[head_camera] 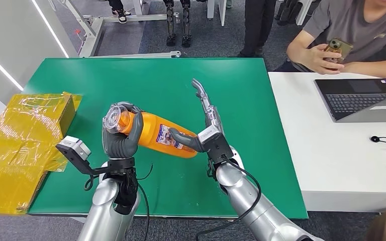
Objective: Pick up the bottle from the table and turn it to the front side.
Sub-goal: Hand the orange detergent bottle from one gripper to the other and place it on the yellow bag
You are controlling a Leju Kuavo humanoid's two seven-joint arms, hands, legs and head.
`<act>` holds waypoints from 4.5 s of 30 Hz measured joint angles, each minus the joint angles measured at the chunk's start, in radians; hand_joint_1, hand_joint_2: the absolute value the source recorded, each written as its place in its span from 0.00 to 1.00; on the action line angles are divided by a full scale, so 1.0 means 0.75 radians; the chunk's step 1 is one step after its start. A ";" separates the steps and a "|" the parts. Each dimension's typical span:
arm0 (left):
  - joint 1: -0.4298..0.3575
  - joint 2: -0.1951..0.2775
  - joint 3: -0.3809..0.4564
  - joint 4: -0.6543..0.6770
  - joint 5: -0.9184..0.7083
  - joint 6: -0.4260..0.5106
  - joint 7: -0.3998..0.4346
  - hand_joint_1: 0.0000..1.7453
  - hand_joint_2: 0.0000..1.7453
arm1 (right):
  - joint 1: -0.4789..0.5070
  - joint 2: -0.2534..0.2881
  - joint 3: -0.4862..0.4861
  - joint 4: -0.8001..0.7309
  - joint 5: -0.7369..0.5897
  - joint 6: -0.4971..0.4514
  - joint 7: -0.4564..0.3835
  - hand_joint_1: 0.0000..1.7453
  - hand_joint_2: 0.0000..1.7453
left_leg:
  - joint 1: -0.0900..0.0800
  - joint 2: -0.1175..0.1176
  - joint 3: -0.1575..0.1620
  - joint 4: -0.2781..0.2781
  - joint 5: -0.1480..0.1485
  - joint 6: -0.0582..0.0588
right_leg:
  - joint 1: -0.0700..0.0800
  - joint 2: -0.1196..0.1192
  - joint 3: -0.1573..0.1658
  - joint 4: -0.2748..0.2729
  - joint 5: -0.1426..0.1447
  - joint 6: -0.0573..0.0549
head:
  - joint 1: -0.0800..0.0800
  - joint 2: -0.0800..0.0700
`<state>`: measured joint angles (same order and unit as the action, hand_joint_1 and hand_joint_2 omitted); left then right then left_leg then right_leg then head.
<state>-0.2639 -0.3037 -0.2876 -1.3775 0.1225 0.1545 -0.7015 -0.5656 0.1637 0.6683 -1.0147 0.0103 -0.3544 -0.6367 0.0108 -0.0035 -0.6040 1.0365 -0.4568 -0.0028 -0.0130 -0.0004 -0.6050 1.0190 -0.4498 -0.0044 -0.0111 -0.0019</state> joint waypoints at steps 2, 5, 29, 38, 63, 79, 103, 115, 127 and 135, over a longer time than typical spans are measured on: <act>0.000 0.000 0.000 0.000 -0.004 0.004 0.000 1.00 1.00 | 0.000 0.000 0.000 0.000 0.001 -0.003 -0.001 0.00 1.00 | 0.000 0.000 0.000 0.000 0.000 0.000 | 0.000 0.000 0.000 0.000 0.000 0.000 | 0.000 0.000; 0.037 0.022 0.004 -0.072 -0.182 0.172 -0.001 1.00 1.00 | 0.078 0.000 -0.015 -0.076 0.076 -0.108 -0.036 0.00 1.00 | 0.001 0.000 0.001 -0.001 -0.001 -0.001 | 0.001 0.000 0.001 0.000 -0.001 0.000 | 0.001 0.000; 0.232 0.237 0.038 -0.525 -0.594 0.726 -0.001 1.00 1.00 | 0.551 -0.040 -0.041 -0.642 0.241 -0.273 -0.010 0.00 1.00 | 0.001 -0.001 0.002 -0.002 -0.006 -0.005 | 0.001 -0.001 0.002 0.000 -0.008 -0.003 | 0.000 0.000; 0.237 0.243 0.058 -0.526 -0.797 0.726 -0.001 1.00 1.00 | 0.567 -0.044 -0.040 -0.667 0.237 -0.307 -0.012 0.00 1.00 | 0.001 -0.001 0.002 -0.003 -0.006 -0.005 | 0.001 -0.001 0.002 0.000 -0.008 -0.003 | 0.000 0.000; 0.054 0.616 0.215 0.164 -1.600 0.725 0.146 1.00 1.00 | 0.715 -0.106 0.000 -0.809 0.166 -0.440 -0.077 0.00 1.00 | 0.001 0.003 0.005 -0.003 -0.005 -0.006 | 0.001 0.003 0.002 0.001 -0.007 -0.005 | 0.001 0.000; -0.392 0.654 -0.038 0.852 -1.711 0.615 0.286 1.00 1.00 | 0.779 -0.105 -0.019 -0.864 0.247 -0.414 -0.071 0.00 1.00 | 0.001 0.004 0.005 -0.003 -0.005 -0.006 | 0.001 0.003 0.002 0.001 -0.006 -0.006 | 0.000 0.000; -0.507 0.725 -0.157 1.224 -1.924 0.539 0.514 0.33 1.00 | 0.826 -0.096 -0.063 -0.916 0.299 -0.357 -0.039 0.00 1.00 | 0.001 0.005 0.005 -0.003 -0.005 -0.006 | 0.001 0.004 0.002 0.001 -0.006 -0.006 | 0.001 0.000; -0.503 0.724 -0.163 1.240 -1.889 0.554 0.476 0.00 1.00 | 0.833 -0.091 -0.070 -0.931 0.309 -0.322 -0.013 0.00 1.00 | 0.001 0.005 0.005 -0.003 -0.005 -0.006 | 0.001 0.004 0.002 0.001 -0.006 -0.006 | 0.001 0.000; -0.389 0.685 -0.009 1.078 -1.561 0.713 0.207 0.00 1.00 | 0.853 -0.076 -0.079 -0.946 0.317 -0.339 -0.012 0.00 1.00 | 0.000 0.005 0.005 -0.003 -0.005 -0.006 | 0.001 0.004 0.001 0.001 -0.007 -0.006 | 0.000 0.000; -0.182 0.573 0.293 0.705 -1.233 0.727 0.016 0.00 1.00 | 0.878 -0.069 -0.088 -0.964 0.320 -0.373 -0.009 0.00 1.00 | 0.000 0.006 0.005 -0.003 -0.006 -0.007 | 0.000 0.006 0.002 0.001 -0.007 -0.005 | 0.001 0.000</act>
<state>-0.4005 0.1265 -0.0678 -0.8490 -0.8021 0.6996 -0.6898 0.0929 0.1117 0.6026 -1.7381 0.2505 -0.6338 -0.6433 0.0111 0.0013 -0.5999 1.0343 -0.4617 -0.0078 -0.0127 0.0041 -0.6036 1.0194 -0.4551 -0.0084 -0.0105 -0.0019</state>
